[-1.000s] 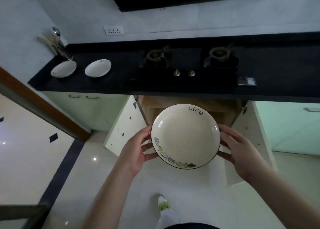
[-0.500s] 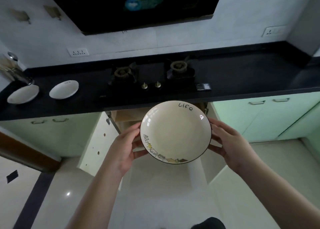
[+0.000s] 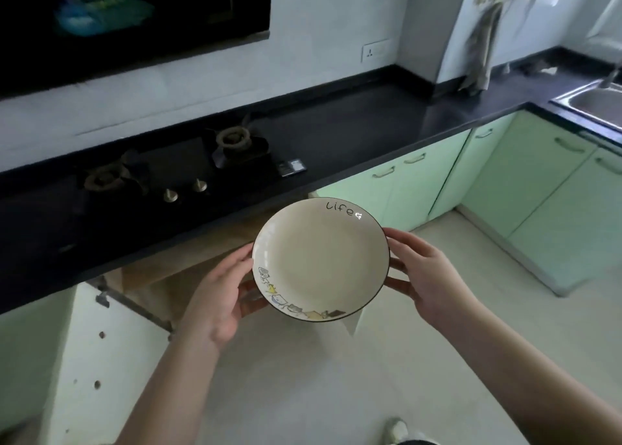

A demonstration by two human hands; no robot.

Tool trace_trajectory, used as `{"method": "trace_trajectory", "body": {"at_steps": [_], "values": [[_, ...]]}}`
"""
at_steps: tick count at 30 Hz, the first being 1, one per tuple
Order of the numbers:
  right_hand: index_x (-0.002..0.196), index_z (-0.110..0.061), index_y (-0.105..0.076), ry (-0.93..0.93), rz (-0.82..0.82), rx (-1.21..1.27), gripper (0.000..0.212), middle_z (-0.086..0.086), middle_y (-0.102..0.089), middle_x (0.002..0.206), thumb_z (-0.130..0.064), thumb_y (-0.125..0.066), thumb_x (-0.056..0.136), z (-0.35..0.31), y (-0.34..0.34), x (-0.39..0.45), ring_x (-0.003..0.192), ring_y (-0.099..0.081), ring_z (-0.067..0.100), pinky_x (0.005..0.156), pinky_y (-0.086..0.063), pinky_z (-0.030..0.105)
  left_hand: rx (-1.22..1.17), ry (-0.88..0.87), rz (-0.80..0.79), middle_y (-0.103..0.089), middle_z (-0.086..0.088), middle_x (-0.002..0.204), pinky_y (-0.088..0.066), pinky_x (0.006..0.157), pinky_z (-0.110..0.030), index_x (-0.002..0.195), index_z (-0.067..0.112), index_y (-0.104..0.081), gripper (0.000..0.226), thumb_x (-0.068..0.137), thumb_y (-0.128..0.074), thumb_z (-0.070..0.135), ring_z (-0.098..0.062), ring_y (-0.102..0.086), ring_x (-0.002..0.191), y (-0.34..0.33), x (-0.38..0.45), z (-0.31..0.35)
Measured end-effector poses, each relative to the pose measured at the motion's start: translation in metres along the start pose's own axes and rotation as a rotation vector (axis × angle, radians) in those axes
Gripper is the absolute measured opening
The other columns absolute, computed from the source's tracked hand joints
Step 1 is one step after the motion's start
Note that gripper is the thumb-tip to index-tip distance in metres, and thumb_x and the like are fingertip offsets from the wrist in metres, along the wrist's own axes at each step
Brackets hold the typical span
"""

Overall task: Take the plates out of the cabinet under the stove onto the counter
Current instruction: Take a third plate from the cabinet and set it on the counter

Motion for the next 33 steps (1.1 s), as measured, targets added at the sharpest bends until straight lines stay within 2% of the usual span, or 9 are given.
{"method": "trace_trajectory", "body": {"at_steps": [3,5,9,13,17,20,23,27,33], "values": [[0.094,-0.031,-0.077,0.025,0.046,0.034,0.021,-0.005,-0.076,0.096,-0.020,-0.058,0.095,-0.011,0.034,0.001,0.082,-0.071,0.009,0.061,-0.057,0.027,-0.010,-0.004,-0.045,-0.077,-0.001,0.099,-0.058,0.059,-0.035,0.098,0.037,-0.078,0.030,0.096,-0.057,0.016,-0.019,-0.074,0.078,-0.038,0.013,0.006],[0.095,-0.031,-0.077,0.038,0.075,0.064,0.022,-0.005,-0.076,0.096,-0.020,-0.058,0.096,-0.020,0.061,0.004,0.082,-0.071,0.009,0.061,-0.057,0.026,-0.029,-0.004,-0.072,-0.078,-0.002,0.098,-0.058,0.055,-0.033,0.103,0.033,-0.077,0.029,0.095,-0.058,0.013,-0.018,-0.074,0.076,-0.066,0.022,0.009],[0.096,-0.031,-0.076,0.073,0.107,0.104,0.024,-0.005,-0.076,0.097,-0.019,-0.055,0.098,-0.042,0.122,0.012,0.084,-0.071,0.009,0.061,-0.056,0.025,-0.002,-0.017,-0.158,-0.076,-0.004,0.108,-0.058,0.056,-0.030,0.120,0.026,-0.071,0.033,0.095,-0.054,0.012,-0.017,-0.073,0.084,-0.137,0.038,0.012],[0.095,-0.032,-0.076,0.102,0.157,0.122,0.027,-0.006,-0.076,0.097,-0.017,-0.053,0.098,-0.069,0.191,0.025,0.085,-0.072,0.009,0.060,-0.056,0.024,0.010,-0.019,-0.200,-0.075,-0.006,0.109,-0.057,0.057,-0.030,0.119,0.025,-0.071,0.032,0.097,-0.053,0.012,-0.019,-0.073,0.084,-0.214,0.052,0.010],[0.097,-0.030,-0.075,0.108,0.187,0.123,0.026,-0.005,-0.076,0.098,-0.016,-0.054,0.097,-0.090,0.254,0.041,0.084,-0.071,0.008,0.059,-0.056,0.024,0.046,-0.005,-0.226,-0.073,-0.008,0.116,-0.057,0.066,-0.037,0.123,0.027,-0.069,0.030,0.099,-0.053,0.017,-0.025,-0.070,0.098,-0.280,0.066,0.004],[0.101,-0.030,-0.074,0.103,0.190,0.112,0.024,-0.004,-0.076,0.100,-0.016,-0.055,0.098,-0.101,0.288,0.054,0.088,-0.071,0.009,0.061,-0.057,0.025,0.040,-0.001,-0.213,-0.073,-0.008,0.114,-0.057,0.064,-0.037,0.119,0.028,-0.071,0.029,0.098,-0.055,0.017,-0.025,-0.071,0.095,-0.315,0.074,-0.002],[0.101,-0.030,-0.074,0.092,0.186,0.107,0.025,-0.004,-0.075,0.102,-0.016,-0.054,0.098,-0.108,0.311,0.069,0.089,-0.071,0.010,0.061,-0.057,0.024,0.033,0.012,-0.205,-0.074,-0.008,0.114,-0.058,0.070,-0.042,0.115,0.028,-0.073,0.027,0.098,-0.055,0.017,-0.031,-0.070,0.104,-0.340,0.081,-0.006],[0.099,-0.032,-0.075,0.067,0.172,0.112,0.026,-0.005,-0.075,0.101,-0.016,-0.054,0.098,-0.114,0.325,0.096,0.087,-0.071,0.009,0.060,-0.056,0.024,0.032,0.015,-0.191,-0.074,-0.007,0.114,-0.058,0.073,-0.044,0.111,0.029,-0.075,0.026,0.098,-0.055,0.018,-0.029,-0.070,0.105,-0.360,0.097,-0.002],[0.099,-0.031,-0.075,0.052,0.142,0.099,0.025,-0.004,-0.076,0.100,-0.016,-0.056,0.097,-0.125,0.323,0.152,0.085,-0.071,0.009,0.061,-0.057,0.025,0.016,-0.001,-0.154,-0.073,-0.007,0.116,-0.059,0.078,-0.046,0.114,0.026,-0.074,0.025,0.097,-0.058,0.019,-0.031,-0.068,0.108,-0.370,0.139,0.011]]}}
Point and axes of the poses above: each hand's wrist, its own x-axis towards the middle knuckle, its own y-axis out of the back of the hand, z = x × y, the point moved 5 cm from there along x, towards the middle knuckle
